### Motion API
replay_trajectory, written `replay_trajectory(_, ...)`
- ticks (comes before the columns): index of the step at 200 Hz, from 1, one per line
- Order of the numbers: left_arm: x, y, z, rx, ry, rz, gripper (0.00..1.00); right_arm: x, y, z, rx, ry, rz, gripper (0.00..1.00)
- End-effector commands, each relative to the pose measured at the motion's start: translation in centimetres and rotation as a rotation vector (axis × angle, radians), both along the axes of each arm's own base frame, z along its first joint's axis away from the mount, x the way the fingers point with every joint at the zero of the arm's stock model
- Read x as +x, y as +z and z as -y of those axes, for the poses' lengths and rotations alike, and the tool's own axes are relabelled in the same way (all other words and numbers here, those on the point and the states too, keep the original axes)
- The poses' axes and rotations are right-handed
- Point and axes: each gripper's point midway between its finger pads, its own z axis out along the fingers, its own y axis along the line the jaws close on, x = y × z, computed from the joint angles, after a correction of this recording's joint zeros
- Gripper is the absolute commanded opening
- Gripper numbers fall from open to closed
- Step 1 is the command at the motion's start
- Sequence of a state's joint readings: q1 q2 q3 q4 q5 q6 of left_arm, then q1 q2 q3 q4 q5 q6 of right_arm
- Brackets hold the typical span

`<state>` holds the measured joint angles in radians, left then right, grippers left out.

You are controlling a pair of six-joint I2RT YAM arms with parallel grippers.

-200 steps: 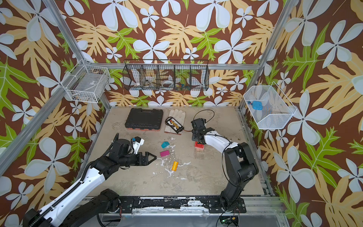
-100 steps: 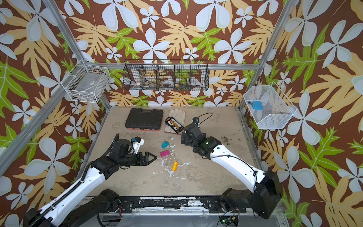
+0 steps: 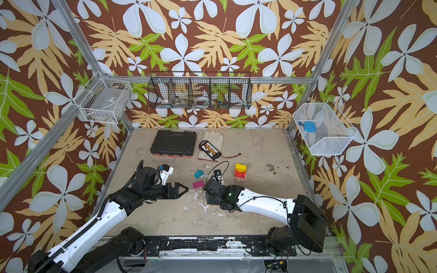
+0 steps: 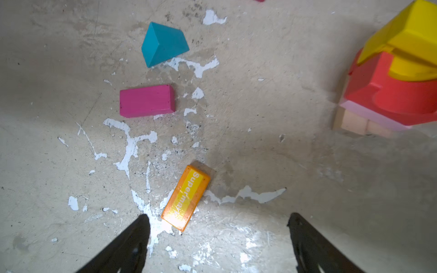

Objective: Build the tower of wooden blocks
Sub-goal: 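Move the right gripper over the orange 'Supermarket' block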

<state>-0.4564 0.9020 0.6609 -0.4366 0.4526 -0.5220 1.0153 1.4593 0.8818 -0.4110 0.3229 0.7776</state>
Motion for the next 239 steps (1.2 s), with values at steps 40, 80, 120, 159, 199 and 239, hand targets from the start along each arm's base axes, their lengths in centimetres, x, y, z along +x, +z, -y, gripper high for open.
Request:
replay_trajectory(40, 0.2, 0.2, 0.1, -0.002, -0.002, 0.016, 1.00, 0.1, -3.8, -2.2, -0.066, 0.010, -0.057, 0.87)
replay_trajectory(80, 0.2, 0.4, 0.1, -0.004, 0.000, 0.023, 1.00, -0.8, -5.4, -1.6, -0.168, 0.009, -0.073, 0.86)
replay_trajectory(120, 0.2, 0.5, 0.1, -0.005, 0.000, 0.024, 1.00, -1.3, -6.5, 0.5, -0.223, -0.028, -0.080, 0.86)
replay_trajectory(159, 0.2, 0.4, 0.0, -0.003, 0.001, 0.022, 1.00, -1.6, -5.7, 2.4, -0.221, -0.079, -0.046, 0.85)
replay_trajectory(199, 0.2, 0.4, 0.0, -0.002, 0.004, 0.022, 1.00, -1.5, -5.0, 3.9, -0.225, -0.124, -0.015, 0.87)
replay_trajectory(239, 0.3, 0.5, 0.0, -0.002, 0.007, 0.028, 1.00, -1.4, -5.6, 5.1, -0.238, -0.160, -0.018, 0.87)
